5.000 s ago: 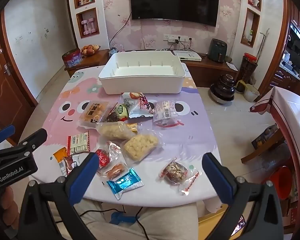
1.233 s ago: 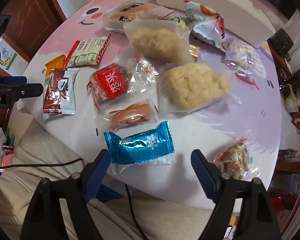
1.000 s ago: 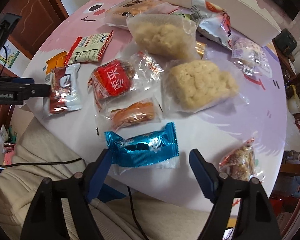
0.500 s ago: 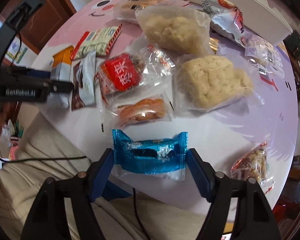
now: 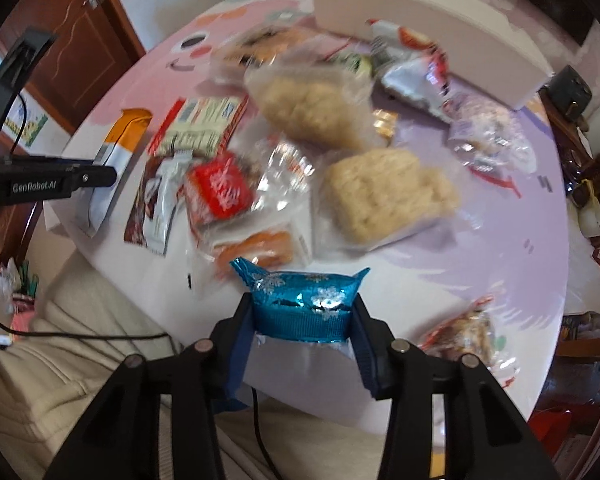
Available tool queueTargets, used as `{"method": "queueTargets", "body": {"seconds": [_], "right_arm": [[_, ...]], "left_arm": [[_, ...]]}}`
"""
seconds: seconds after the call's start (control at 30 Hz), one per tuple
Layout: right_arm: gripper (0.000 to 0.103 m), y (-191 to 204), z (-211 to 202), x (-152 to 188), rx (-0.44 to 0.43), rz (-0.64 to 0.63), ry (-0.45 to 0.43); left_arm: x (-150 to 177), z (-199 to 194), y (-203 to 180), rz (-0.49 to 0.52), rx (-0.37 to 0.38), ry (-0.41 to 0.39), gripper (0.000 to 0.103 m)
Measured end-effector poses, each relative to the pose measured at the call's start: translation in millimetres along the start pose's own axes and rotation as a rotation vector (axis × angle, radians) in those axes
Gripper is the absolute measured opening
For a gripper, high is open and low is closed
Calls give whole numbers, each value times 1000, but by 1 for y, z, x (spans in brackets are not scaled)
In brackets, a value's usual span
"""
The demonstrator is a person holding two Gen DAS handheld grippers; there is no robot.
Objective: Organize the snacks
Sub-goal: 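Grasp the orange-and-white bar with the left tool while the right tool grasps the blue foil wafer, then carry both snacks over the white box and open both tools to drop them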
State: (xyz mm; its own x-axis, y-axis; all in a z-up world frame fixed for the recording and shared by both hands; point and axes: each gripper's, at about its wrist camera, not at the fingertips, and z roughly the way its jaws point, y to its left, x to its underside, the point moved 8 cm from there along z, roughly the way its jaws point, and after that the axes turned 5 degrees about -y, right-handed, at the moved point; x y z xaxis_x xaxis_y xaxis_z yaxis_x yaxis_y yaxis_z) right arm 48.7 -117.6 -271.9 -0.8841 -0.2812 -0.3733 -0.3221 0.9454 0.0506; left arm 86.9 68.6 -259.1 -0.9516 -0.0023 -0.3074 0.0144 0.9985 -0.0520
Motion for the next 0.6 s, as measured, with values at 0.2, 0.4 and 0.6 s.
{"method": "queueTargets", "body": {"seconds": [0.2,0.4,0.6], "right_arm": [[45,-19,-31,-26,18,45,-87],[45,-60,-78,-82,37,151,-206],[45,-98,-132,-162,65,235,-358]], "left_arm": [[-30,-51,-8,39,-1,-126,29],[-95,-123,-52,142,41,-309,29],[-171,-175,-100,201,86,-438,30]]}}
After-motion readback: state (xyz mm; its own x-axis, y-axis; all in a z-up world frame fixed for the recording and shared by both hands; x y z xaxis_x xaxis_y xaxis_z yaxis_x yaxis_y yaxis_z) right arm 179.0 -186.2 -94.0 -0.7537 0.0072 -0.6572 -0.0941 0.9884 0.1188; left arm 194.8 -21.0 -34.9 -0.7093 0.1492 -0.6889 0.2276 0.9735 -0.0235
